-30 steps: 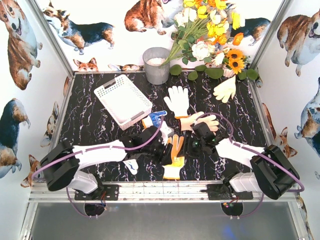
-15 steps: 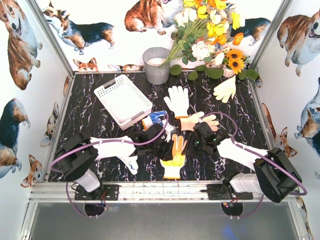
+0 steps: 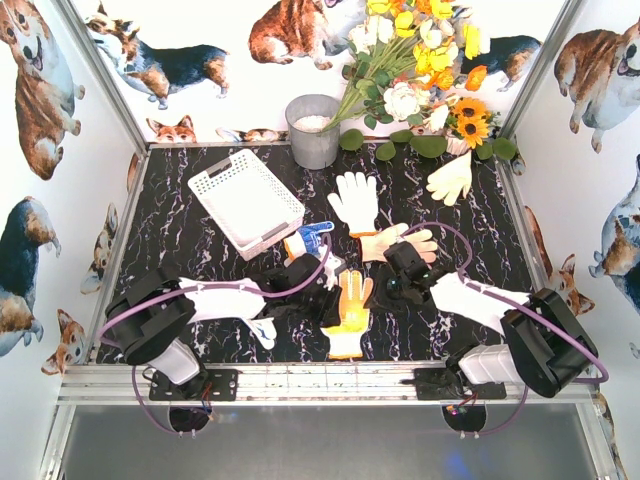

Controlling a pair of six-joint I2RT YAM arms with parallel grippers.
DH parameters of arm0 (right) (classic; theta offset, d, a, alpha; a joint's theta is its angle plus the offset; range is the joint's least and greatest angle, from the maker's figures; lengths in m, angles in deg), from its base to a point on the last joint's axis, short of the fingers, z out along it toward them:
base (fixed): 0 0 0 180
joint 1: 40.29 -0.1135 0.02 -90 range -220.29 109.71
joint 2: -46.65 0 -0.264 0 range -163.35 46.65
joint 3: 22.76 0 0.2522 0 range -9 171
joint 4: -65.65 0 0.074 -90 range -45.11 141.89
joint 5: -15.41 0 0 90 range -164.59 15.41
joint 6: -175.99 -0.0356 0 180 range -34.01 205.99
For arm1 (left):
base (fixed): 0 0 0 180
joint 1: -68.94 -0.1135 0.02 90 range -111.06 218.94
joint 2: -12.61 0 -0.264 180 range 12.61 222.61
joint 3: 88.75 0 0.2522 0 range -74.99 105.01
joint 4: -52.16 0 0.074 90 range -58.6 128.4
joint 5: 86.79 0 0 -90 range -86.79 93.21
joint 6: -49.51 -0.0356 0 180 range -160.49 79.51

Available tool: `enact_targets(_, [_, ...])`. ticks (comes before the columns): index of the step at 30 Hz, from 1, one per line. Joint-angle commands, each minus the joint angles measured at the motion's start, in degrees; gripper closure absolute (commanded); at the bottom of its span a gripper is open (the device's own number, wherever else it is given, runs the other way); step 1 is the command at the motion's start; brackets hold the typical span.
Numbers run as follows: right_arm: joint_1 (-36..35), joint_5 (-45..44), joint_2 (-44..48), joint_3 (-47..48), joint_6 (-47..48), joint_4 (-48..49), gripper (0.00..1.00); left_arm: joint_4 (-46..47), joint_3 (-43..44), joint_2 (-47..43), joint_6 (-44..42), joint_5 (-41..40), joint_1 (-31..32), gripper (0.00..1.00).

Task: Put the gloves into the storage basket
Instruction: Adjust the glove at the center of the board, then pick up the glove from the center of the board.

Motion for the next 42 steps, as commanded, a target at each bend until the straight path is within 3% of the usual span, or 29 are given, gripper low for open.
enact_targets(1, [0.66,-3.16,0.68,1.8,1.15,-1.15,0.74,-1.27,-2.47,-1.47,0.22,0.14,-0.34,0.61])
enact_targets(4, [1.05,-3.81,3.35,2.01,1.49,-3.24,0.65,-2.33,-1.76,-3.93,0.48,-0.11,-0.33,0.53])
enact_targets(9, [1.16,-10.05,8.23,8.85,9.46,-13.95,0.52,-9.04,0.69,-10.62,-1.78,-2.21,-1.83,0.25])
enact_targets(12, [1.16,-17.13,8.5,15.38,15.51,-22.89,0.47,-14.14,2.84,-15.09,-3.42,-1.1,-6.51,0.14])
enact_targets(16, [1.16,-21.64,6.89,23.25,22.54,-26.89,0.42,-23.21,10.09,-20.01,-6.73,-2.35,-16.12,0.06])
enact_targets(20, [1.16,-22.15,3.35,29.66,26.05,-25.57,0.38,-29.84,15.22,-23.53,-10.92,-5.9,-27.7,0.03])
enact_targets(24, [1.16,-21.93,-2.84,35.46,28.14,-23.6,0.33,-30.34,15.85,-26.29,-14.61,-6.99,-39.99,0.01])
enact_targets(28, [1.16,-23.05,-10.66,41.0,28.77,-23.29,0.34,-30.16,15.31,-28.62,-17.62,-10.52,-47.97,0.01])
enact_targets(32, [1.31,-24.49,-19.81,47.11,29.71,-24.29,0.35,-27.12,11.77,-33.02,-19.97,-15.33,-48.13,0.0])
enact_targets(35, [1.7,-25.18,-26.7,51.86,29.19,-25.28,0.42,-25.27,9.05,-34.59,-21.02,-17.62,-48.08,0.0])
enact_targets(42, [2.3,-20.64,-38.74,61.73,26.03,-27.19,0.44,-24.03,8.25,-33.03,-21.62,-17.19,-48.1,0.0])
